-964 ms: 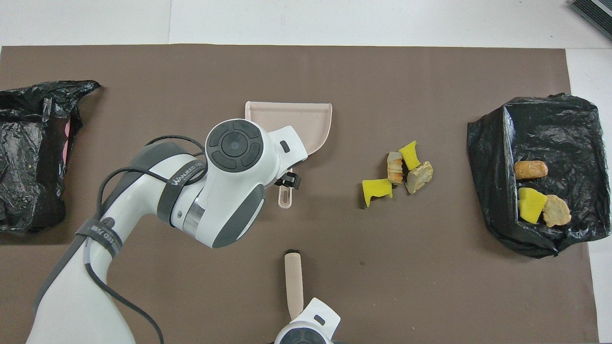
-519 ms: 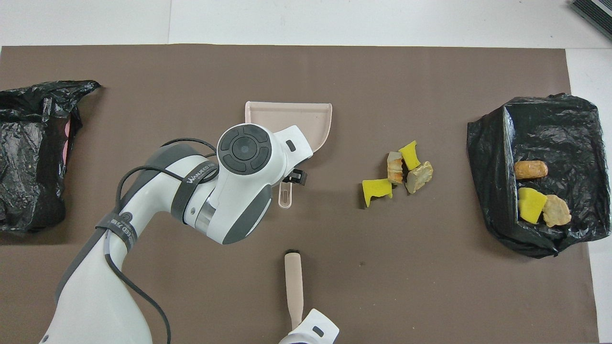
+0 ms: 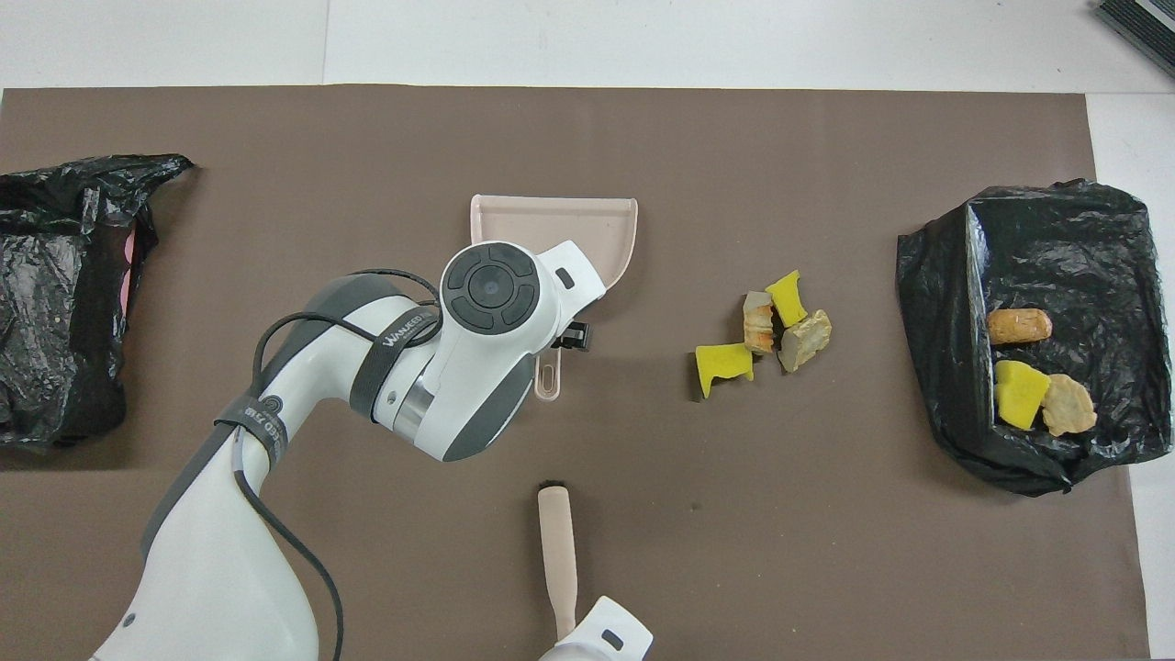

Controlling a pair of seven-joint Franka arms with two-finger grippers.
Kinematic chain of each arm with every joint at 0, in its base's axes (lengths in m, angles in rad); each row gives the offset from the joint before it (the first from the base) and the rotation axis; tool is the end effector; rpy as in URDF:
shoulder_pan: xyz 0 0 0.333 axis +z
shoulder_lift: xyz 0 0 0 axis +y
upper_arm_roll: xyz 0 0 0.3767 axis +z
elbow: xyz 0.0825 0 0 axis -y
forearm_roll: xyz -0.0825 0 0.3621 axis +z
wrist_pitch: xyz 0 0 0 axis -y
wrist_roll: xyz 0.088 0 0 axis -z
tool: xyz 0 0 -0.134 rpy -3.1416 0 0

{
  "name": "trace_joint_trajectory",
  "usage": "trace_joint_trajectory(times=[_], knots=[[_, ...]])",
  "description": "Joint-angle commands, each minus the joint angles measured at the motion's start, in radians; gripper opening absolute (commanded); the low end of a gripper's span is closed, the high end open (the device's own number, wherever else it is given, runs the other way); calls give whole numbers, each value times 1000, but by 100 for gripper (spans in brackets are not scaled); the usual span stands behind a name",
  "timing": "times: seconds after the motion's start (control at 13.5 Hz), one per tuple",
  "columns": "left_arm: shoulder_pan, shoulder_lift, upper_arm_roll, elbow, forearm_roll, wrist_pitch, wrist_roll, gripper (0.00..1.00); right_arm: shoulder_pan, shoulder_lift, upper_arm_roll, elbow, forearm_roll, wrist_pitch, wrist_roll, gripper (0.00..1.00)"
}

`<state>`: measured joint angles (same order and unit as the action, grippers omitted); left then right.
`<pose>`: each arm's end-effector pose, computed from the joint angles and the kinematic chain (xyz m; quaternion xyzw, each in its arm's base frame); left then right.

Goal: Sweep and dump trash in bin

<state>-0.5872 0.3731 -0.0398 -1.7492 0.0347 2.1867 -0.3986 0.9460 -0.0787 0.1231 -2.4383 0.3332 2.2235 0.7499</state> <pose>0.5391 -0.3846 0.4064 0.9920 -0.1218 0.0318 0.0096 0.1950 0.3920 0.3732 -0.9894 -0.0479 0.1356 0.0209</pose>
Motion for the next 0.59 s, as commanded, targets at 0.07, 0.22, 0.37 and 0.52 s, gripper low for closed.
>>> trace_joint_trajectory(times=[0.07, 0.22, 0.37, 0.52], knots=[[-26, 18, 9, 10, 16, 25, -40, 79, -32, -67, -8, -7, 21, -42, 10, 0], [-45, 18, 9, 2, 16, -2, -40, 60, -76, -120, -10, 1, 7, -125, 2, 0], [-45, 20, 9, 0, 16, -2, -39, 39, -140, -179, -13, 15, -6, -236, -21, 0], [-43, 18, 11, 10, 17, -1, -31, 15, -229, -245, -13, 15, -58, -347, -79, 0]])
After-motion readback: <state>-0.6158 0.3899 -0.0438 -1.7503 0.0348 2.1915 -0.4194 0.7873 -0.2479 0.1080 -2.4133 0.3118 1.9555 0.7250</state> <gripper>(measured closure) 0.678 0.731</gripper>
